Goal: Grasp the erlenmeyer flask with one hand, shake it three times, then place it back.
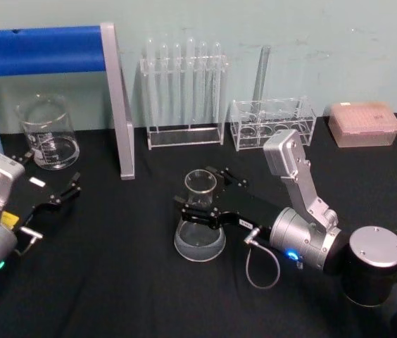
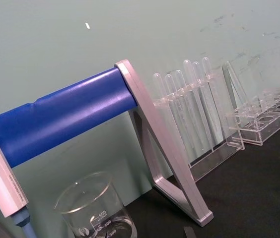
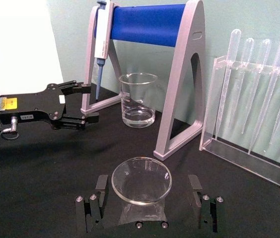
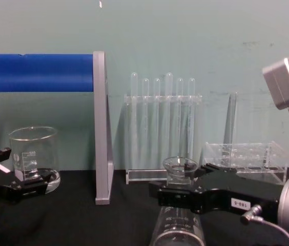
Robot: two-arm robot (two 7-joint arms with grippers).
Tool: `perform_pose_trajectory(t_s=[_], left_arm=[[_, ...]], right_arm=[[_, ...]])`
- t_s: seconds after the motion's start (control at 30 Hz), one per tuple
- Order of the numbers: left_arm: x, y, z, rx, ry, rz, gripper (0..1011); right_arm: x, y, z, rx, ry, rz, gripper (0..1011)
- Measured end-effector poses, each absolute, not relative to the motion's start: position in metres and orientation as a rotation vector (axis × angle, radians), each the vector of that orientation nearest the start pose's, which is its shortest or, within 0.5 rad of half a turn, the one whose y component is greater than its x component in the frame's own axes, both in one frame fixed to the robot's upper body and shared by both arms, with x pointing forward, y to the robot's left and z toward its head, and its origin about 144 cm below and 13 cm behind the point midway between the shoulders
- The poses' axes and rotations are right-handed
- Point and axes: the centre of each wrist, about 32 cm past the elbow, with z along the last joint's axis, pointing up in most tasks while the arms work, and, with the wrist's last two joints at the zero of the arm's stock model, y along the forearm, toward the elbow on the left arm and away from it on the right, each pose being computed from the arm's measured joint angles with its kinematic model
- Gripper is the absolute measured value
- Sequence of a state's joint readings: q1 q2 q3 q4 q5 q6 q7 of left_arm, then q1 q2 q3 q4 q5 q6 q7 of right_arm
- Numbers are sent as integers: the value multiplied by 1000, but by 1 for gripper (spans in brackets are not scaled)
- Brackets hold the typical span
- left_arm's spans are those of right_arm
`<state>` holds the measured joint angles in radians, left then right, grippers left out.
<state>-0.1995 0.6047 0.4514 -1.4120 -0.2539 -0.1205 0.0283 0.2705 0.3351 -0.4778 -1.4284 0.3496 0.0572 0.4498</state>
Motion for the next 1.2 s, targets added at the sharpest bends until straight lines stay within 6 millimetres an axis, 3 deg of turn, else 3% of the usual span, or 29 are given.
perform_pose_trajectory(t_s=[0.5,0.83,1.2], left_arm=[[489,310,1140,305,-285,1248,1001],[489,310,1140,304,-285,1248,1001],[489,310,1140,304,-285,1248,1001]], right_arm=[[498,-220,1163,-149,13,-674,1003],[484,-247,1166,-182,9,-678,1003],[476,-277,1170,-181,5,-818,1003]])
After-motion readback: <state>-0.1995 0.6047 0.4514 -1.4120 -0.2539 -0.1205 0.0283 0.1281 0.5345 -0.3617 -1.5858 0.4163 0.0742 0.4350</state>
